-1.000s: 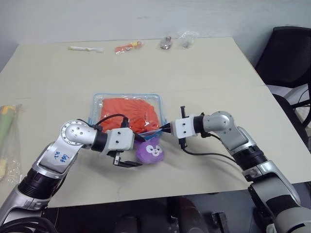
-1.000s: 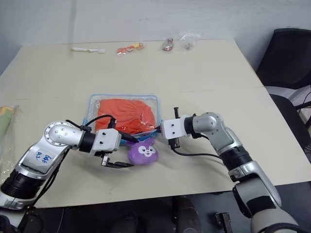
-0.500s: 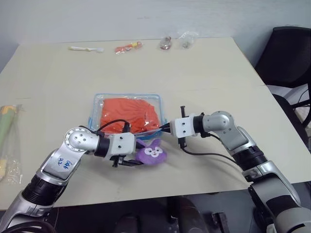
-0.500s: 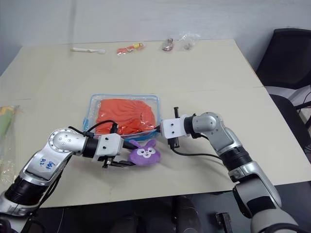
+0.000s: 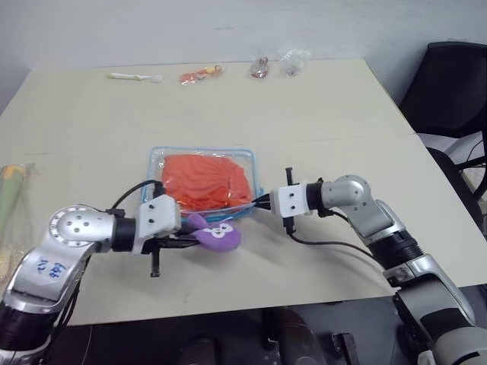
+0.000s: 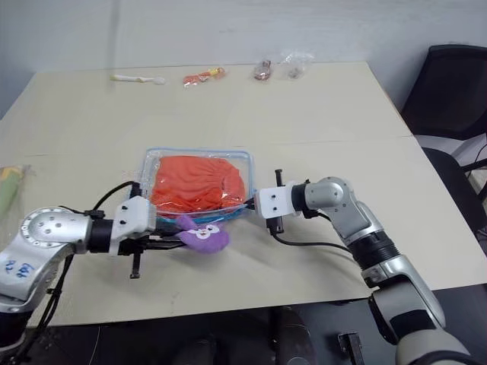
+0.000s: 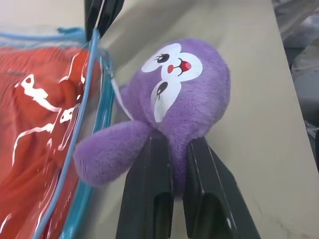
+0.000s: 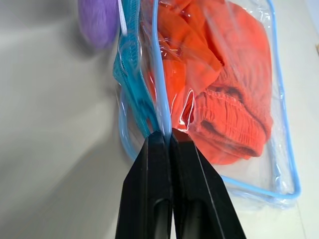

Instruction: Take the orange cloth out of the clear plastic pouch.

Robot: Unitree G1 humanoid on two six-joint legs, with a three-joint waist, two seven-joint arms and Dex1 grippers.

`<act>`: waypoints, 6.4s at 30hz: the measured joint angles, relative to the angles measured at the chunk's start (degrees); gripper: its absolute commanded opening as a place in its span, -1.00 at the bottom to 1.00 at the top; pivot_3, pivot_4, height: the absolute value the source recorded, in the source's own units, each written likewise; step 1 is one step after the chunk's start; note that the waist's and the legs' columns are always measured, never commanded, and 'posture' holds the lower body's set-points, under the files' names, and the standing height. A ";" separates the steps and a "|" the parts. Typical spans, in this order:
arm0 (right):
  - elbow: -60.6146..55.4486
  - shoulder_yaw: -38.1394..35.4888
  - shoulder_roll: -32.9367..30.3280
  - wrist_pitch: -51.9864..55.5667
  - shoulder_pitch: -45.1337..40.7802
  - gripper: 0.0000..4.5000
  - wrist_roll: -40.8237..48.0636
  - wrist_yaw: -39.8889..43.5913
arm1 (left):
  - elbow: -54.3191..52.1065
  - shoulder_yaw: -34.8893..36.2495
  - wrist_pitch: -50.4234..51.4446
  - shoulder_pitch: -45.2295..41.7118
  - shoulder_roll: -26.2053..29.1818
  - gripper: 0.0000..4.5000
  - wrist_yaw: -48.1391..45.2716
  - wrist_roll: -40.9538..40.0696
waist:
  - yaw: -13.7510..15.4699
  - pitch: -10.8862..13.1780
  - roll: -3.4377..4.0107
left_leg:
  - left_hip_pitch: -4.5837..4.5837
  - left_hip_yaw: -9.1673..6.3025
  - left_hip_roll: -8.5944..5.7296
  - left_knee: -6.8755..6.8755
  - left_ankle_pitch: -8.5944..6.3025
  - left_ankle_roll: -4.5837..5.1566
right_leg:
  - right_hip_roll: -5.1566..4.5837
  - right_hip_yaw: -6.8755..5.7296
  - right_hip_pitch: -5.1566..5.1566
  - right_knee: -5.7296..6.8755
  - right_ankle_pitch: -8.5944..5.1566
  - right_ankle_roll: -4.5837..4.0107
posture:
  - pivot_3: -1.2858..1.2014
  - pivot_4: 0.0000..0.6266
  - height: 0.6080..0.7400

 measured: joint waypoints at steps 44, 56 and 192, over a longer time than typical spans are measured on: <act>-8.45 -5.53 -9.11 4.45 7.11 0.87 8.06 7.84 | 14.89 29.87 -2.46 22.89 8.03 1.00 -4.64 0.63 | -0.03 0.05 0.08 | 0.16 0.25 0.03 -0.16 -0.01 -0.02 | 0.00 -0.02 -0.04 0.08 -0.11 -0.18 | 0.03 -0.52 1.00; -32.12 -17.46 -13.87 46.03 11.83 0.98 32.73 6.57 | 12.97 20.28 1.28 -1.44 19.90 1.00 -5.83 -5.10 | 1.58 0.05 0.11 | 0.26 0.35 -0.05 -0.24 -0.02 -0.03 | 0.00 0.02 0.03 0.12 -0.11 -0.19 | 0.03 -0.52 1.00; -5.41 4.62 3.58 -3.98 4.98 0.13 -25.24 -27.32 | 0.22 -4.10 -4.88 -8.76 -13.02 -1.00 22.81 17.55 | 1.23 -0.01 -0.06 | 0.28 0.14 -0.02 -0.06 -0.03 -0.06 | 0.05 0.11 0.03 0.20 -0.07 -0.13 | 0.03 -0.52 1.00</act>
